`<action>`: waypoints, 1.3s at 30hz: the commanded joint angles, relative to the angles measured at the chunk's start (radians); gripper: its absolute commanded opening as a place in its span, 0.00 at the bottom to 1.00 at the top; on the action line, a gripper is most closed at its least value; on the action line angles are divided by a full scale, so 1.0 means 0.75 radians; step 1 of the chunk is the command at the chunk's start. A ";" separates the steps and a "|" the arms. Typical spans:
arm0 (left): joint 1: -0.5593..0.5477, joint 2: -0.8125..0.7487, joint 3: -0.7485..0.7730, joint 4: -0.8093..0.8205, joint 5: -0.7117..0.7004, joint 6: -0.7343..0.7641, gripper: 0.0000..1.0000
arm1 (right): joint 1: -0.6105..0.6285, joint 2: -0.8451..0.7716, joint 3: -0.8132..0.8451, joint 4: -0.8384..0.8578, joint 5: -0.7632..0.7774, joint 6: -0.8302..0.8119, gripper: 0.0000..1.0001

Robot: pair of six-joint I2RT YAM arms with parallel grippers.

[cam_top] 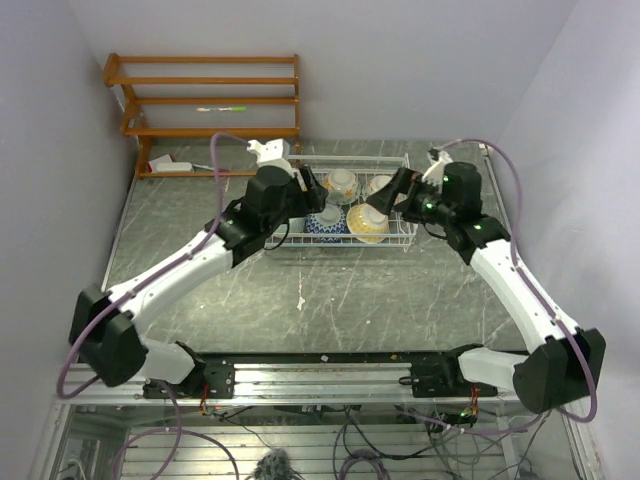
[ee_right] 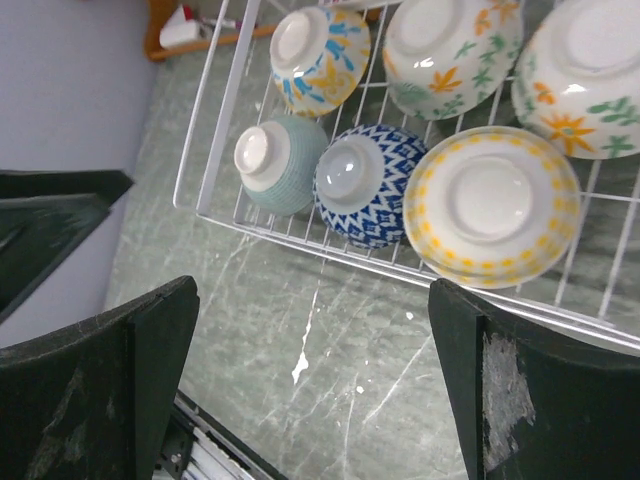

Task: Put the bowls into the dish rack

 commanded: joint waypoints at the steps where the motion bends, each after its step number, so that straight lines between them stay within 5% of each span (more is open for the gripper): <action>1: -0.005 -0.165 -0.098 -0.145 -0.102 0.090 0.80 | 0.127 0.107 0.082 -0.032 0.264 -0.028 0.99; 9: -0.004 -0.451 -0.228 -0.293 -0.200 0.132 0.99 | 0.161 0.421 0.188 -0.092 0.467 -0.043 1.00; 28: 0.002 -0.522 -0.307 -0.317 -0.181 0.179 0.99 | 0.178 0.657 0.249 -0.058 0.566 -0.066 0.98; 39: 0.001 -0.534 -0.327 -0.329 -0.194 0.183 0.99 | 0.178 0.696 0.259 -0.005 0.550 -0.070 0.74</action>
